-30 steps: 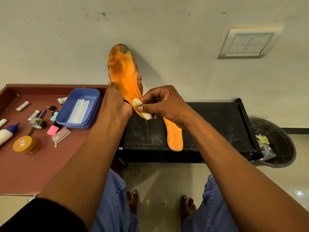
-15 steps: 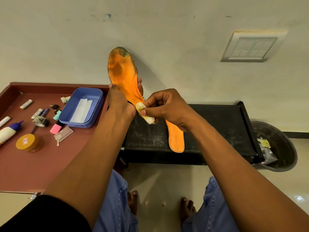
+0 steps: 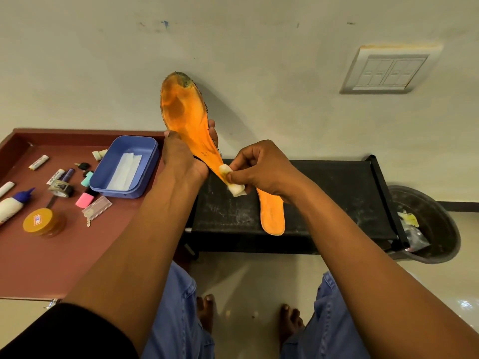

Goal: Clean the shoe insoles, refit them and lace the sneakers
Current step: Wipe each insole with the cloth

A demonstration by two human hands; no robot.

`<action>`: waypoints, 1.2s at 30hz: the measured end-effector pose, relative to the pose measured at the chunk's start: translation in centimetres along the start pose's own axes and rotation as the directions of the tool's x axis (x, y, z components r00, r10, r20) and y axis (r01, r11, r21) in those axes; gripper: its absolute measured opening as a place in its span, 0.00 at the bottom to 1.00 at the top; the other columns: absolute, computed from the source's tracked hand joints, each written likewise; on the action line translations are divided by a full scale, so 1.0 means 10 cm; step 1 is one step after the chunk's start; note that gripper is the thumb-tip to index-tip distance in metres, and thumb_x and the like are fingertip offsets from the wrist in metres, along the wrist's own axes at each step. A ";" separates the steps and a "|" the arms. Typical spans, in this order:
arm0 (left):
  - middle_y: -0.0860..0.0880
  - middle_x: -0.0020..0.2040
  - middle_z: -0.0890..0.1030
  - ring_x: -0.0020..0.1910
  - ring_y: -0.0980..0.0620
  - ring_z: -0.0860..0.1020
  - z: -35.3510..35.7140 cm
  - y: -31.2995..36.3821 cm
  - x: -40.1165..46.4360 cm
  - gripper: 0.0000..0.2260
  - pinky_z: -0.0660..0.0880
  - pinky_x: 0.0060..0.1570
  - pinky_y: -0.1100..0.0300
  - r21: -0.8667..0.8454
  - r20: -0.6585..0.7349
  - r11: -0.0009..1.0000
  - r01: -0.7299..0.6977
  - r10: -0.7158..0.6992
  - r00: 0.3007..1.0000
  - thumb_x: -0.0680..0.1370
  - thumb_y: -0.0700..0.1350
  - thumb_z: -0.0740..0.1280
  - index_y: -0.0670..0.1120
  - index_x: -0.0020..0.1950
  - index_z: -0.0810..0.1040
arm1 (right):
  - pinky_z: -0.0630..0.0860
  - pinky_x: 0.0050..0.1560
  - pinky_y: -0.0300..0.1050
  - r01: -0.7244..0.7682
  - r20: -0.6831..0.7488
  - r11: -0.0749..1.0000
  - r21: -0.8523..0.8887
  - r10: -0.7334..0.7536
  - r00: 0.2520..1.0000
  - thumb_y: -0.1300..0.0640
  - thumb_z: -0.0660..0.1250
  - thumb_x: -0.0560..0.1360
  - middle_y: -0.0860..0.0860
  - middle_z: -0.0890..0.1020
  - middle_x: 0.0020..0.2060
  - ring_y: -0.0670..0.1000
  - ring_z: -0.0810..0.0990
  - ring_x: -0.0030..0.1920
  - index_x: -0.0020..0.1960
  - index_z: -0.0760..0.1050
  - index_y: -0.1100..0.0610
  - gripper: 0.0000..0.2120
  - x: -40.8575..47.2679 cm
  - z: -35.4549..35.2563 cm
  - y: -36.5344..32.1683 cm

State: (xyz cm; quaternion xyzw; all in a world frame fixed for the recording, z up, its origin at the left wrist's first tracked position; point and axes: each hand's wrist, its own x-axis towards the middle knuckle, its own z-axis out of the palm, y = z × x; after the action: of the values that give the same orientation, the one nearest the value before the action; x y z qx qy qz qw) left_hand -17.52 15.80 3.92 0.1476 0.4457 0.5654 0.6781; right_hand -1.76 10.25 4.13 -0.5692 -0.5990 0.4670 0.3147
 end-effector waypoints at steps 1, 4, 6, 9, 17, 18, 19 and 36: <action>0.46 0.36 0.86 0.33 0.52 0.85 -0.03 0.00 0.01 0.18 0.82 0.38 0.59 -0.052 0.013 0.999 -0.004 0.005 1.000 0.82 0.56 0.57 0.43 0.51 0.77 | 0.85 0.38 0.45 -0.023 -0.032 1.000 -0.017 0.023 0.999 0.61 0.78 0.71 0.56 0.87 0.42 0.53 0.87 0.41 0.47 0.85 0.63 0.07 0.02 -0.02 0.03; 0.38 0.42 0.86 0.38 0.42 0.86 0.00 -0.01 0.00 0.21 0.83 0.46 0.48 -0.067 0.046 0.995 0.078 -0.075 0.996 0.82 0.57 0.59 0.40 0.56 0.77 | 0.82 0.36 0.45 -0.029 -0.147 0.986 0.162 0.053 0.988 0.64 0.78 0.71 0.58 0.86 0.41 0.52 0.85 0.36 0.49 0.84 0.65 0.08 0.05 -0.12 0.06; 0.39 0.37 0.86 0.33 0.44 0.86 0.11 -0.04 -0.08 0.17 0.84 0.38 0.49 0.064 0.043 0.997 0.052 -0.055 0.998 0.87 0.53 0.55 0.41 0.54 0.76 | 0.83 0.39 0.47 0.000 -0.218 0.944 0.331 0.077 0.973 0.64 0.77 0.72 0.59 0.87 0.43 0.54 0.85 0.39 0.51 0.83 0.65 0.10 0.07 -0.18 0.08; 0.44 0.39 0.86 0.34 0.47 0.86 0.21 -0.13 -0.22 0.12 0.83 0.32 0.54 0.203 0.074 0.979 0.027 -0.043 0.996 0.88 0.48 0.54 0.45 0.56 0.74 | 0.83 0.54 0.59 0.020 -0.287 0.849 0.528 0.156 0.945 0.62 0.78 0.71 0.60 0.87 0.48 0.60 0.86 0.50 0.52 0.83 0.64 0.11 0.11 -0.22 0.10; 0.44 0.64 0.81 0.60 0.42 0.81 0.26 -0.25 -0.26 0.14 0.80 0.60 0.42 0.572 0.148 0.818 -0.066 -0.024 0.989 0.87 0.47 0.57 0.49 0.71 0.75 | 0.84 0.53 0.58 0.040 -0.353 0.634 0.773 0.376 0.857 0.65 0.77 0.71 0.59 0.87 0.48 0.58 0.87 0.48 0.49 0.81 0.60 0.09 0.13 -0.35 0.11; 0.45 0.64 0.80 0.60 0.42 0.80 0.25 -0.26 -0.25 0.15 0.81 0.57 0.44 0.625 0.146 0.775 -0.090 -0.003 0.989 0.86 0.45 0.59 0.49 0.72 0.73 | 0.84 0.52 0.58 0.037 -0.367 0.650 0.759 0.379 0.850 0.65 0.77 0.71 0.59 0.87 0.48 0.58 0.87 0.48 0.48 0.82 0.59 0.08 0.14 -0.35 0.12; 0.46 0.64 0.79 0.60 0.43 0.80 0.24 -0.27 -0.24 0.17 0.82 0.52 0.48 0.648 0.143 0.755 -0.100 0.008 0.990 0.85 0.44 0.61 0.51 0.74 0.70 | 0.84 0.52 0.58 0.036 -0.377 0.670 0.741 0.372 0.848 0.65 0.77 0.71 0.58 0.87 0.48 0.59 0.87 0.48 0.48 0.82 0.59 0.08 0.14 -0.35 0.12; 0.41 0.61 0.83 0.54 0.43 0.86 0.31 -0.25 -0.24 0.34 0.84 0.49 0.47 0.437 0.201 0.899 0.009 -0.107 0.974 0.79 0.71 0.56 0.48 0.73 0.74 | 0.80 0.56 0.61 -0.052 -0.014 0.699 0.713 0.089 0.996 0.67 0.72 0.74 0.63 0.82 0.49 0.62 0.83 0.49 0.52 0.78 0.64 0.07 0.08 -0.17 -0.01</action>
State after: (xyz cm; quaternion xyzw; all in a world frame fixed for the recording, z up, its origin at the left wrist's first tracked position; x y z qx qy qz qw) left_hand -13.44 13.78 4.95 0.3430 0.4867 0.4116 0.6900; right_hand -0.41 11.42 4.76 -0.4369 -0.3423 0.6602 0.5060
